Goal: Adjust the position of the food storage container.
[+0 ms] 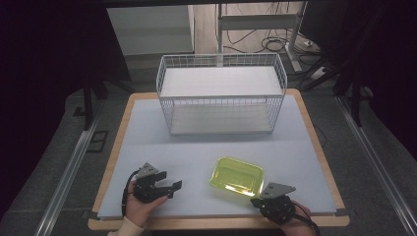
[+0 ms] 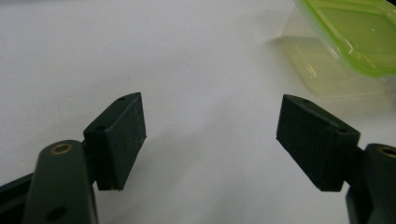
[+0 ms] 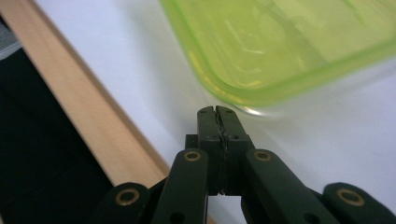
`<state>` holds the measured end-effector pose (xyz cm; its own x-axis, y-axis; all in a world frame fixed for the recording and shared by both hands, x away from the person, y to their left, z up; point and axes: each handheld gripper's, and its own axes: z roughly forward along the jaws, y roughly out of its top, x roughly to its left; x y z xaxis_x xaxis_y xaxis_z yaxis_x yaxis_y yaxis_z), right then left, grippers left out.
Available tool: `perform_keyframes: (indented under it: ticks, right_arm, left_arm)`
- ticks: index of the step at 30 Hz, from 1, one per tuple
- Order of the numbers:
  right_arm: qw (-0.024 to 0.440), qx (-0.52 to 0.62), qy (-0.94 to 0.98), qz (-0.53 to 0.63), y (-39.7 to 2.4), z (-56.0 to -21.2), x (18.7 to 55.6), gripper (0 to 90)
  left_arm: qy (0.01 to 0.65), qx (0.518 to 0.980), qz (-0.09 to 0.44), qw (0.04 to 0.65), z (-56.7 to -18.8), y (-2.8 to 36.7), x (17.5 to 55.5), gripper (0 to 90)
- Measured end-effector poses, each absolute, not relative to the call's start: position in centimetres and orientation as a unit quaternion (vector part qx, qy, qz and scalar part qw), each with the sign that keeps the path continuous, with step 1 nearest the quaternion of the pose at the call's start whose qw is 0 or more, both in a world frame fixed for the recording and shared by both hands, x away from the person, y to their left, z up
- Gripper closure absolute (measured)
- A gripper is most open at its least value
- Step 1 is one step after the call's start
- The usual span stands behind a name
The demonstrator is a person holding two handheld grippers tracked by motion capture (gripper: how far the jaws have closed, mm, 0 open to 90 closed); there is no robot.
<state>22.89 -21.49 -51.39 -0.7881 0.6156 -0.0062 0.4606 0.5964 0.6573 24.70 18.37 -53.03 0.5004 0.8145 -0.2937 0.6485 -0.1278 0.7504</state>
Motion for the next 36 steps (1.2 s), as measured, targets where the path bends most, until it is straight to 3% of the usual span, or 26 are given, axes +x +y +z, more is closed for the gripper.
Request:
perform_keyframes:
  ticks: [27, 36]
  right_arm:
    - [0.141, 0.356, 0.856, 0.346, -24.1, -51.2, 27.3, 89.5]
    - [0.139, 0.360, 0.844, 0.372, -24.9, -50.7, 30.4, 89.4]
  left_arm:
    - [0.489, 0.747, 0.095, 0.440, -53.1, 18.3, 24.8, 23.3]
    - [0.489, 0.749, 0.095, 0.437, -53.1, 18.0, 24.8, 23.3]
